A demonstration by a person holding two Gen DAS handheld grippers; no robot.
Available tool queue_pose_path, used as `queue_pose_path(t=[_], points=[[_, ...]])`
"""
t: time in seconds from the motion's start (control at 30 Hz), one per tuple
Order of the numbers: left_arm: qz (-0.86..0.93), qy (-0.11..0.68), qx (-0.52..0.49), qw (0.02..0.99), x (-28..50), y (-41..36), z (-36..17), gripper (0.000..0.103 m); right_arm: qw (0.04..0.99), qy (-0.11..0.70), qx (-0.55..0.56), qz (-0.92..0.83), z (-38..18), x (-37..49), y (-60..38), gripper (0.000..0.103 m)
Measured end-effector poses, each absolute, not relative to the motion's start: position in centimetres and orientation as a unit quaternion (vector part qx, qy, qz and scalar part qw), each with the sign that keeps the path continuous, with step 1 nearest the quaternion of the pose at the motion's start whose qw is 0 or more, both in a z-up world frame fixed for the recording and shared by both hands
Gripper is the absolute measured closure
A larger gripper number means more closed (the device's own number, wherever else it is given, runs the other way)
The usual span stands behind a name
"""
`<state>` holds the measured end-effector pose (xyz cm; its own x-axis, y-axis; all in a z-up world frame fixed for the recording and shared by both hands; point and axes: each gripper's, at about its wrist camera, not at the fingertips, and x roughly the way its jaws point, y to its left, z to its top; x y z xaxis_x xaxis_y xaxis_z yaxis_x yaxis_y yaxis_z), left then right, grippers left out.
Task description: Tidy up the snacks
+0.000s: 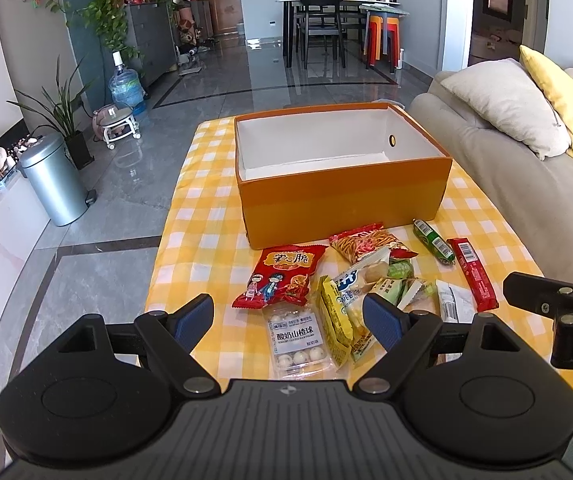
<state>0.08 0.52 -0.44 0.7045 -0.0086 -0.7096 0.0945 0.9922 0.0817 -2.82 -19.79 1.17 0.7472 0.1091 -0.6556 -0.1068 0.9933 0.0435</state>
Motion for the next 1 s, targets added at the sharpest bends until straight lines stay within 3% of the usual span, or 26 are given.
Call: queue_pose_path(t=[1.0], points=[[-0.026,0.386,0.051,0.921,0.13,0.78,-0.19,0.004,0.934,0.354,0.001,0.055,1.11,-2.7,-19.75,0.004]])
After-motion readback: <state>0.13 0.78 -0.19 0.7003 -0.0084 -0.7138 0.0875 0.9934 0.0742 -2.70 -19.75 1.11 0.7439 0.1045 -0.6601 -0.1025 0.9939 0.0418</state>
